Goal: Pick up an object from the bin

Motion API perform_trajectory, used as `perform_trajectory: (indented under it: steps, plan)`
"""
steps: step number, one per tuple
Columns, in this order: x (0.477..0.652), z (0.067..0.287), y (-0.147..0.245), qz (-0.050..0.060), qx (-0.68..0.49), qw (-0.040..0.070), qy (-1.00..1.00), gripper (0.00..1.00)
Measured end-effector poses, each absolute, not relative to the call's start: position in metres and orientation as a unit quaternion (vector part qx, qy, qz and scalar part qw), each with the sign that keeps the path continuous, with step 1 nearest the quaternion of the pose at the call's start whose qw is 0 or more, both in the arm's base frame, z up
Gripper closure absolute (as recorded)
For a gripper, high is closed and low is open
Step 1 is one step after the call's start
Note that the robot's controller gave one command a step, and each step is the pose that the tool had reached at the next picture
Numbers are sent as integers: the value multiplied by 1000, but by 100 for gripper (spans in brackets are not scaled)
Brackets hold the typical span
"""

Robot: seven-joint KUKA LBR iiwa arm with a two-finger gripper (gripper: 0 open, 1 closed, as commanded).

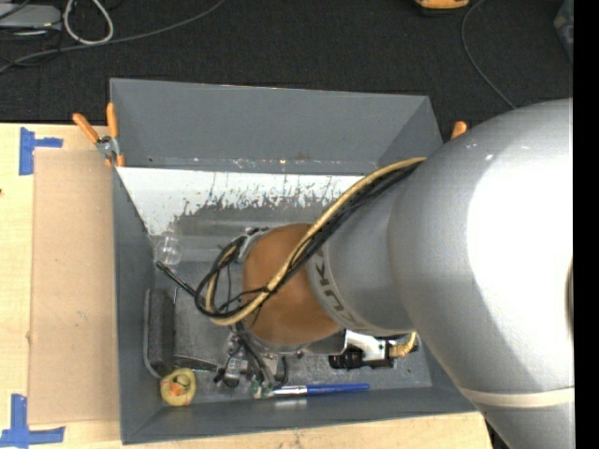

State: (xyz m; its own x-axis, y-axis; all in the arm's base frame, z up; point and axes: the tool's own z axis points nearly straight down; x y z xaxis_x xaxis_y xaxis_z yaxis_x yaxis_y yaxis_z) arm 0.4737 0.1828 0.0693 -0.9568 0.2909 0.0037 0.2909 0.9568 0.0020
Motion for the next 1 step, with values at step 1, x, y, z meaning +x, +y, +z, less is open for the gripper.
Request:
perform_trajectory:
  steps: [1]
  plan:
    - [474, 69, 183, -1, -148, 2, -989, 100]
